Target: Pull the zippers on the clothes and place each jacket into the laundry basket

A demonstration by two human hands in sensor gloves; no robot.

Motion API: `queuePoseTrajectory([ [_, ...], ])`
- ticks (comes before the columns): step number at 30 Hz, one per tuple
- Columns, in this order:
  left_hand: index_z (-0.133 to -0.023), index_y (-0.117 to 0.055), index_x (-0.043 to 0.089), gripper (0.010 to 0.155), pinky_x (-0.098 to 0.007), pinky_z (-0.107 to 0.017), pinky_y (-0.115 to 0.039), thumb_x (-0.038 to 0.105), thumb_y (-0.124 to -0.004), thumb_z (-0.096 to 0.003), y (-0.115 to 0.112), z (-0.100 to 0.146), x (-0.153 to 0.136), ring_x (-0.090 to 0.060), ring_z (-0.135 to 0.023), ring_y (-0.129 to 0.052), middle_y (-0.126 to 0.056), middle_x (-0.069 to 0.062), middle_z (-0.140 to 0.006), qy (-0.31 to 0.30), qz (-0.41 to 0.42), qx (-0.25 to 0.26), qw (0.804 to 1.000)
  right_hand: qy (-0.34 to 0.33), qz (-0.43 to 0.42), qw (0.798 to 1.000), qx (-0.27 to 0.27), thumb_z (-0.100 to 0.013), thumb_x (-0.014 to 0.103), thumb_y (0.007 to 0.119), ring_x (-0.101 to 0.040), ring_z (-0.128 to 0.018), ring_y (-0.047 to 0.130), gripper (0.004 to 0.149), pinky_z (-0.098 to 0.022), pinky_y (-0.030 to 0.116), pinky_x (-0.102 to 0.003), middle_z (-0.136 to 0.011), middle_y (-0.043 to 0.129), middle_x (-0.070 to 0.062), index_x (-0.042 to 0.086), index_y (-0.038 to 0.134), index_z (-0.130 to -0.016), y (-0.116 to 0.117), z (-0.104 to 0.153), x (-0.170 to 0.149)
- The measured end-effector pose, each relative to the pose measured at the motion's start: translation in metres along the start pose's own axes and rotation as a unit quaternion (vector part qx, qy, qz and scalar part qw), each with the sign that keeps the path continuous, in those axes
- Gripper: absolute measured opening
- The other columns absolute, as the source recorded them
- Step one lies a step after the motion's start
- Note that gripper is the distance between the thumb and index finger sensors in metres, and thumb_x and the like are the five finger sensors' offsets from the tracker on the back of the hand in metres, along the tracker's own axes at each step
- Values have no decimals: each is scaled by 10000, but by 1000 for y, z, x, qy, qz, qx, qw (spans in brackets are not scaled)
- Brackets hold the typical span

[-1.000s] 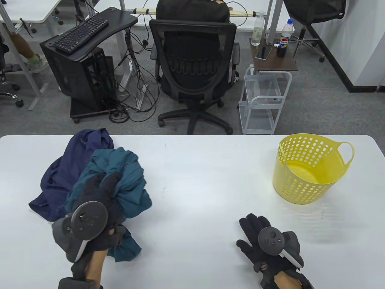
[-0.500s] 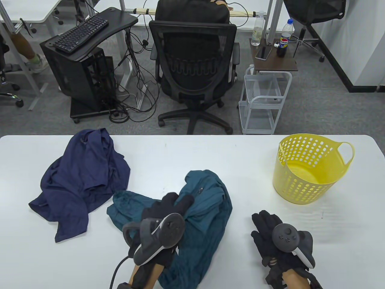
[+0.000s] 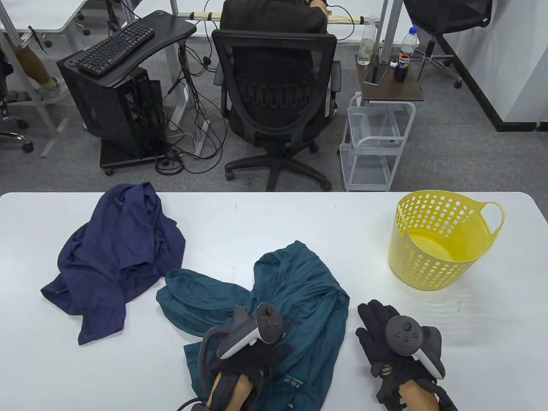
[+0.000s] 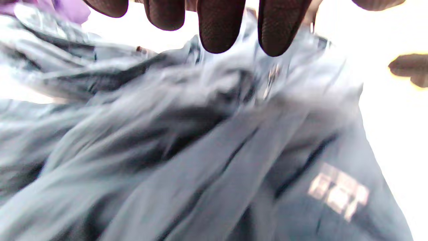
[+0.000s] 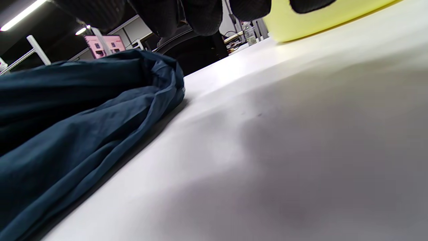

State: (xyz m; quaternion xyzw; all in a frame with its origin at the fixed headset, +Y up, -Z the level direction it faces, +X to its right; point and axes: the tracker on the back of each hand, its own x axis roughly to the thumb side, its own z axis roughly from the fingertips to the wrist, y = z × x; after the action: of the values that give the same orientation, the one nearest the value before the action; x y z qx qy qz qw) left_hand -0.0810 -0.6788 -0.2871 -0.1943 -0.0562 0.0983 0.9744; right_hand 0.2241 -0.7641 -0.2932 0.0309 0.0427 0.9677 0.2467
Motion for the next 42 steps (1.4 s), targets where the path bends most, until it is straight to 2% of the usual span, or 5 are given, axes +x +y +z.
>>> queuePoseTrajectory([
  [6,-1045,-565,483,676,-653,-723,-475,688,-613,-402,-8,-13,24,-398,-1101,-453,-537,53,-1207,7,9,31,999,-103,35,987,117,-540,517,643,-373,-1121,240,593,-734,317,-669,-1246,425,105,375,518,-1102,32,4,38],
  [16,-1062,-196,493,924,-660,-757,-395,751,-689,-324,-51,-44,31,-362,-1138,-281,-244,82,-1244,22,-82,24,996,-232,-9,931,282,-517,545,723,-294,-1043,658,506,-708,520,-629,-1099,796,64,321,816,-961,51,29,77],
  [26,-1025,-523,499,704,-629,-726,-497,687,-679,-364,-68,-44,17,-354,-1098,-474,-569,96,-1181,21,-91,34,995,-69,-3,998,-12,-486,523,812,-329,-637,941,547,-537,741,-518,-876,917,-71,226,813,-945,-11,17,32],
  [32,-826,-778,505,448,-588,-701,-596,602,-719,-393,-68,-36,19,-300,-1035,-681,-801,167,-1054,2,-83,68,994,9,80,995,65,-444,665,806,-451,-966,559,882,-662,567,-584,-1159,534,-78,215,460,-1119,21,7,28],
  [42,-797,-847,433,435,-611,-676,-614,554,-749,-390,-51,-23,-4,-310,-978,-780,-929,153,-962,-92,91,2,992,55,164,982,72,-424,668,836,-445,-1007,424,911,-701,493,-590,-1187,421,-65,231,439,-1118,54,-4,61],
])
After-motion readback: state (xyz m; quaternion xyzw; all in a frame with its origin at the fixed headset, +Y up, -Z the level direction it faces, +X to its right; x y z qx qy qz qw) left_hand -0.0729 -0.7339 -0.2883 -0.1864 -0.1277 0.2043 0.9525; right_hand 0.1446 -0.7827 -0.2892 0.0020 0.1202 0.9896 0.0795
